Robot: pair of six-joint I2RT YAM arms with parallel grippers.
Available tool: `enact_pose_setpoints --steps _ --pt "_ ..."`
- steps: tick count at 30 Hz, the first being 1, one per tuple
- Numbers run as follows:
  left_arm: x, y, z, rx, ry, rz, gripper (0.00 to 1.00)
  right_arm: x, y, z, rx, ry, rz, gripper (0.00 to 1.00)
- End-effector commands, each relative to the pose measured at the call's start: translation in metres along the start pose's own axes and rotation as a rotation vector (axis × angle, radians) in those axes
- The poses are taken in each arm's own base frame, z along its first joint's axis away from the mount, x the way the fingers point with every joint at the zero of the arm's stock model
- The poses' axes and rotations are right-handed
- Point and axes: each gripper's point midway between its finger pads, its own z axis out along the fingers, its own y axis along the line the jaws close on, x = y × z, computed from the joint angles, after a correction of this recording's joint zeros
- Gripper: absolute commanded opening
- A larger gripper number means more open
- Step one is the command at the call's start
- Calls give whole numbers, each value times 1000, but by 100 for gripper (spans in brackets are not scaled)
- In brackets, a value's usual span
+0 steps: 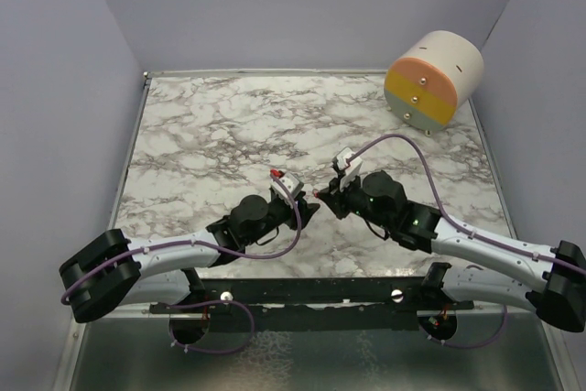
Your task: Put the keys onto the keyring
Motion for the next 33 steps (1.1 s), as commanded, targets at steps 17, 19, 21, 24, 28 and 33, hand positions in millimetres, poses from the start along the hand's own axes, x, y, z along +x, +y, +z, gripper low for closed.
enact_pose_setpoints --steps 17,19,21,24,28,33 --pt "-26 21 -14 -120 -113 -42 51 -28 0 -6 15 -89 19 1" --pt "-31 28 -20 -159 -145 -65 48 -28 -2 -5 27 -91 26 1" --pt "-35 35 -27 -198 -175 -88 47 -29 -5 -5 44 -100 42 1" --pt "-41 45 -33 -255 -213 -113 43 -28 -8 -3 66 -120 80 1" --pt "-43 59 -38 -336 -240 -161 40 -26 -15 1 113 -174 167 1" --pt "-37 71 -32 -423 -217 -165 44 -26 -28 2 172 -287 282 1"
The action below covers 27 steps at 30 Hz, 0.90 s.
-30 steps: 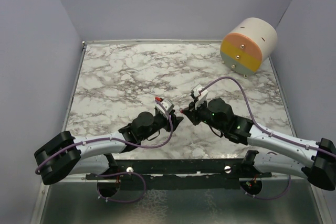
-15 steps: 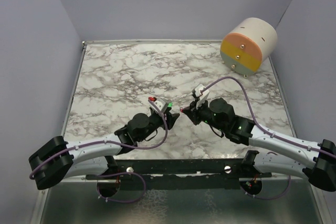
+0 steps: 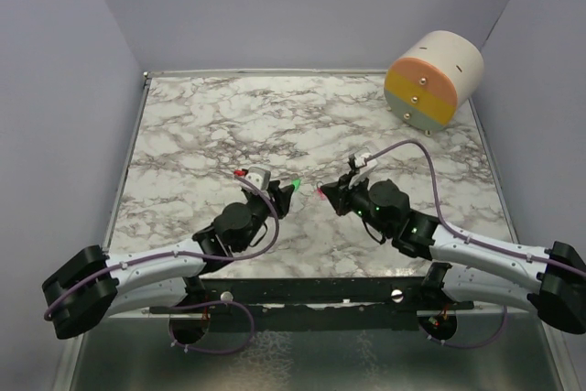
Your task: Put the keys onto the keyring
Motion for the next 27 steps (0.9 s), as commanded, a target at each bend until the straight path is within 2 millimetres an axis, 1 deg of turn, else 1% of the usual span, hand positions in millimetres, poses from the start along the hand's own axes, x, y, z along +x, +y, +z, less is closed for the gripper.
enact_pose_setpoints --steps 1,4,7,9,14,15,18,22,24,27 --pt "-3 16 9 -126 -21 -27 45 -19 -13 3 81 -174 143 1" --pt "11 20 14 -154 16 -13 46 -20 -21 1 106 -240 169 1" --pt "20 24 19 -183 39 5 48 -20 -26 -1 115 -281 166 1" --pt "24 25 25 -195 56 22 50 -18 -29 0 129 -275 156 1" --pt "32 27 43 -199 99 85 50 -12 -28 5 140 -218 139 1" --pt "32 31 48 -204 110 95 51 -11 -27 4 139 -211 140 1" --pt "35 35 62 -164 157 89 54 -8 -28 2 146 -178 143 1" --pt "40 45 78 -88 228 40 55 -4 -29 -5 152 -150 147 1" --pt "44 44 84 -51 259 56 55 -2 -30 -9 151 -144 147 1" --pt "57 41 93 -4 336 110 55 -2 -32 -14 155 -137 147 1"
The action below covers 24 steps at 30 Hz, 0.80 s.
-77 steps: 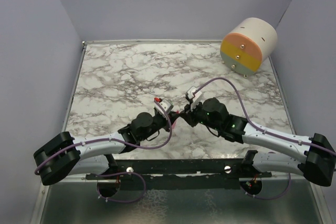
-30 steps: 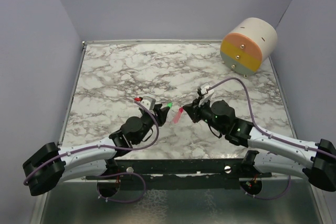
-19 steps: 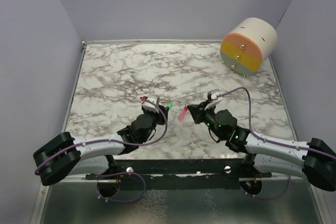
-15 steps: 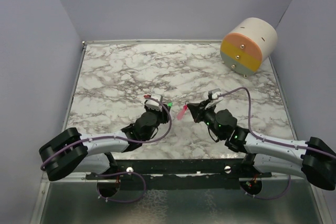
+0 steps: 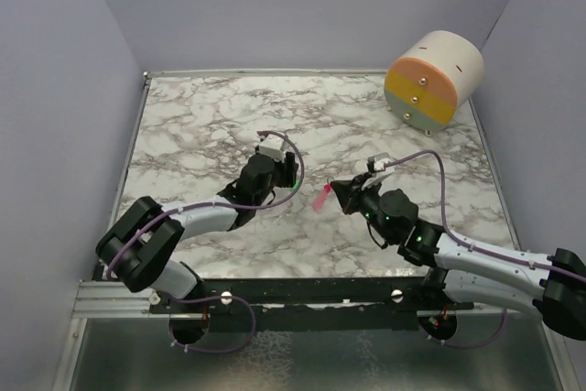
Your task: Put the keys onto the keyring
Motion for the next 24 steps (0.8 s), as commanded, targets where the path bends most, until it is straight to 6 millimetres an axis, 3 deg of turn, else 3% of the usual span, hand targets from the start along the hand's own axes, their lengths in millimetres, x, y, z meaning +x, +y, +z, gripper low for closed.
enact_pose_setpoints --steps 1,6,13,22,24 --pt "21 -27 12 169 141 97 55 -5 -3 -8 22 8 12 1" --pt "41 -23 26 162 232 138 55 -5 -5 -13 22 18 15 1" --pt "56 -7 32 140 279 83 57 -5 -6 -16 22 20 14 1" --pt "64 -15 34 288 310 -17 66 -5 -5 -17 13 24 5 1" --pt "73 -16 35 313 338 -31 67 -7 -5 -18 12 21 5 1"
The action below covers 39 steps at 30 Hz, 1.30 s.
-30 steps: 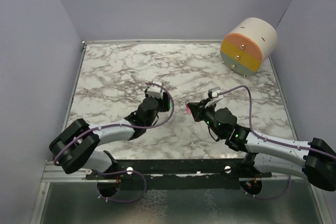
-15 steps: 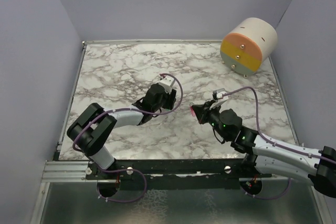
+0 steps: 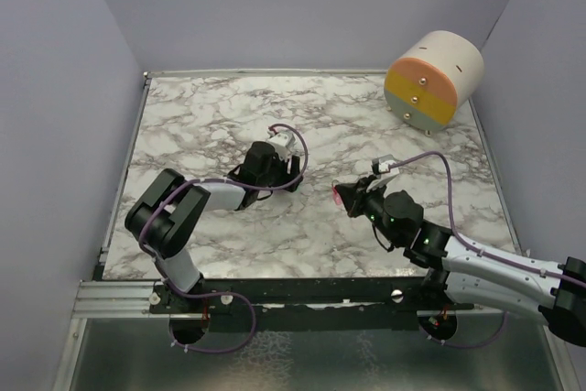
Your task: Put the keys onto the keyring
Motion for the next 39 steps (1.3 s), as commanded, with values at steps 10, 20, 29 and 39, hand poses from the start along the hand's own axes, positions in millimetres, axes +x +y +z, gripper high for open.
enact_pose_setpoints --steps 10,20,29,39 --pt "20 -19 7 165 59 -54 69 -8 1 -4 0 -17 -3 1" --pt "36 -23 -9 171 87 -108 69 -7 0 -4 3 -15 -3 1" --pt "30 -37 -21 187 55 -86 69 -3 -1 -2 8 -9 -4 1" --pt "21 -44 -20 179 19 -70 69 -3 -3 -2 20 -7 -7 1"
